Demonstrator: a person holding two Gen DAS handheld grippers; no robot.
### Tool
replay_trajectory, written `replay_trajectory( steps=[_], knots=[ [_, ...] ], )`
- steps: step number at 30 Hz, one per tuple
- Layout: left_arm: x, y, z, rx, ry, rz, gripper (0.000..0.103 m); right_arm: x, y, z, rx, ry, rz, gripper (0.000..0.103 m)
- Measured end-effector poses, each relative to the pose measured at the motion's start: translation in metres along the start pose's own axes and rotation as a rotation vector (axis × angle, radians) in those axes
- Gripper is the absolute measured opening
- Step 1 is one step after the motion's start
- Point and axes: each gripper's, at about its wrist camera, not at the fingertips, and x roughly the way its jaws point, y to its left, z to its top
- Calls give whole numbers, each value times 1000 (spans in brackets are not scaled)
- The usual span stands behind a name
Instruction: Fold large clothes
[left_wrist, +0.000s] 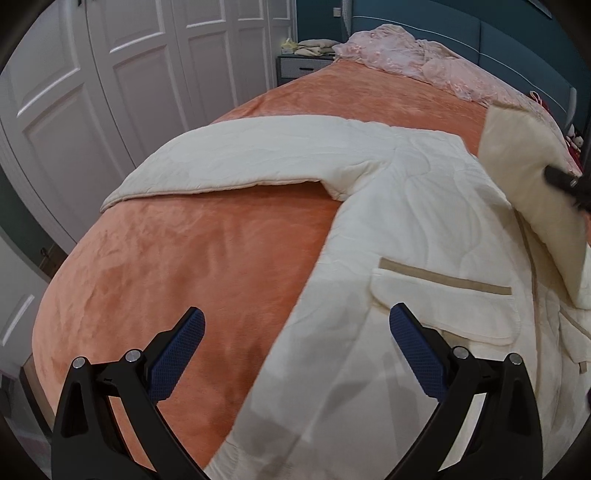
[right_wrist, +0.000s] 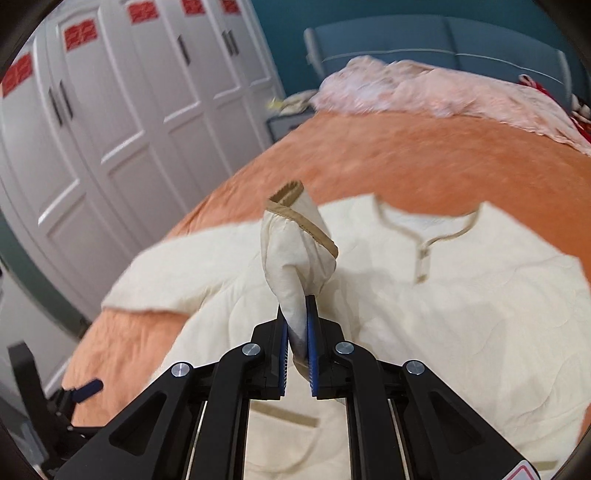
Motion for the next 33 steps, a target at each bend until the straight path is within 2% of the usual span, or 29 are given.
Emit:
replay_trajectory(
  steps=[3,7,10,12,14,15,17,18,20,24,27,30,31,33],
  knots=[
    [3,5,-2,-13,8,-8,98,17,18,-15,-25,39,-3,8],
    [7,10,-3,-37,18,-39,98,40,21,-32,-42,96,-7,9],
    [8,12,1,-63,25,-83,98,53,26,-44,-74,129,-21,15],
    [8,14,5,-93,33,-138,98,57,30,-51,-90,141,-34,19],
    [8,14,10,-129,55,-206,98,49,31,-54,-89,135,-3,33],
    [8,14,15,-159,66,-251,98,40,31,-55,-85,121,14,36],
    [7,9,23,-207,73,-309,98,19,26,-60,-65,84,20,52],
    [7,6,26,-216,77,-332,98,10,22,-62,-49,68,22,52],
    [8,-6,33,-226,90,-374,98,-17,2,-67,17,36,16,52],
    [18,-45,39,-223,135,-472,98,-68,-69,-84,210,-15,-57,52],
    [35,-68,40,-249,185,-531,98,-94,-129,-98,377,-43,-129,53],
    [49,-82,41,-295,201,-556,97,-109,-185,-109,550,-82,-156,54],
    [53,-84,42,-309,202,-558,94,-111,-197,-111,586,-90,-175,54],
    [59,-88,44,-333,209,-574,79,-110,-220,-111,649,-103,-176,54]
  ],
)
